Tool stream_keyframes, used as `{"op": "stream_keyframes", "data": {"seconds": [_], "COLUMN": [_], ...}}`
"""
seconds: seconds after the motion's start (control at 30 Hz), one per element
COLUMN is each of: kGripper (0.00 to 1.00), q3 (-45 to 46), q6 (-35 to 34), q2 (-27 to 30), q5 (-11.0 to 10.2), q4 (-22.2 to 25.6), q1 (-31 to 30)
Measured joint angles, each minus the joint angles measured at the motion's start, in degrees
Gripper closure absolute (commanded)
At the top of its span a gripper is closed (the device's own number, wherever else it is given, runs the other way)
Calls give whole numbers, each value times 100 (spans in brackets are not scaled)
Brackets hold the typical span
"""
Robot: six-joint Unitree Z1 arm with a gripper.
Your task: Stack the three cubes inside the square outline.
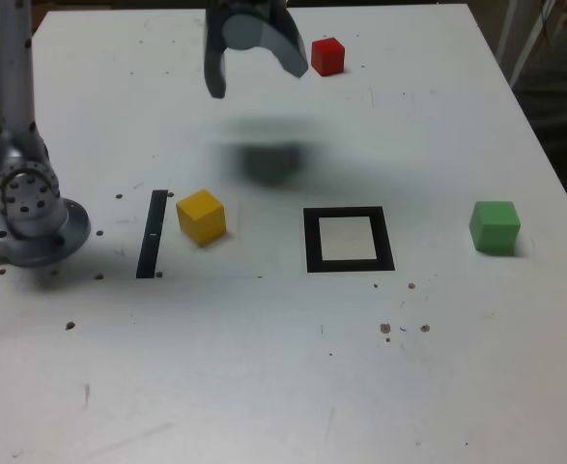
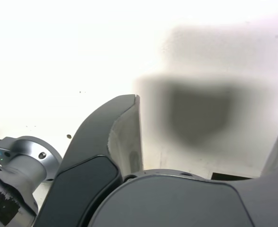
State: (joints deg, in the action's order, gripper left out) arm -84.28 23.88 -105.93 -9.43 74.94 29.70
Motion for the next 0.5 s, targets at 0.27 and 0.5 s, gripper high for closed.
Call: {"op": "stream_keyframes", "data": {"seconds": [0.27, 0.5], "kGripper": [1, 1], "q3": [-968, -1754], "q6": [105, 180], "q2": [-634, -1133], "q5": [0, 0], "q4": [98, 266], "q1": [341, 621]}}
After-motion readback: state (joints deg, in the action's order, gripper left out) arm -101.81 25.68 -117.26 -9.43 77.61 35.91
